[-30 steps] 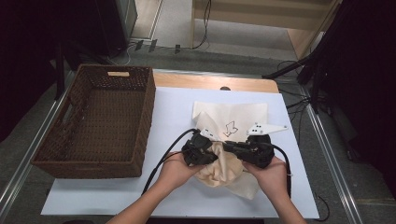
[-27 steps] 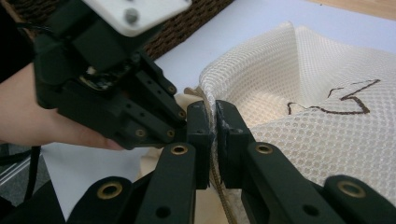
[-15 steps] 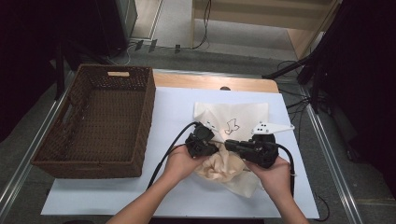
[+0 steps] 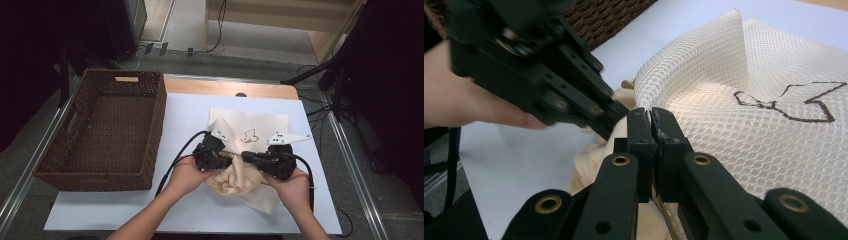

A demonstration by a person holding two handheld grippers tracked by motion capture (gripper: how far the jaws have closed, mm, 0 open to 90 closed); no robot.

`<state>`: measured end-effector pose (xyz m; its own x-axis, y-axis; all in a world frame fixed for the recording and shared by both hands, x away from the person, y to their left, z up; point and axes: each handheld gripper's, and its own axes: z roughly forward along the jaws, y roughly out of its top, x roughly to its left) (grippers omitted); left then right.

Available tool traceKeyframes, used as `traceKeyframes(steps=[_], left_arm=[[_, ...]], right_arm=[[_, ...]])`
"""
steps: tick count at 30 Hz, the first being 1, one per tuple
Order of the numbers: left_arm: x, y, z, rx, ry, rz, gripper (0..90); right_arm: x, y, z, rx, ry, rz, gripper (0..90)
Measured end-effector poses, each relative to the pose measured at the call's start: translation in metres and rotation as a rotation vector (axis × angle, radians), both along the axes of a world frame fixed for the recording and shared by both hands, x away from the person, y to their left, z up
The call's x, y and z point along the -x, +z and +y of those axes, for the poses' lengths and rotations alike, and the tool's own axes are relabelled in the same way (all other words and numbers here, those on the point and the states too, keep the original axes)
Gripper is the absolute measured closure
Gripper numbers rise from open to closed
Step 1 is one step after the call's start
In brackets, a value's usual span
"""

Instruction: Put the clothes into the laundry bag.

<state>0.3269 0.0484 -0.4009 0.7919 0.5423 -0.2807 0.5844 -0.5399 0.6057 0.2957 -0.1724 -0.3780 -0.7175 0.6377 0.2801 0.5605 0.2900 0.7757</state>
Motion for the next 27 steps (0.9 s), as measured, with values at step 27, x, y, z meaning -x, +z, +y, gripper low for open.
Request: traceKeyframes(steps=[27], left_arm=[[0.042, -0.022, 0.062, -0.017, 0.068, -0.003, 90.0]], right_arm=[[-0.006, 0.003, -0.005, 0.017, -0.003, -0.005, 89.4]])
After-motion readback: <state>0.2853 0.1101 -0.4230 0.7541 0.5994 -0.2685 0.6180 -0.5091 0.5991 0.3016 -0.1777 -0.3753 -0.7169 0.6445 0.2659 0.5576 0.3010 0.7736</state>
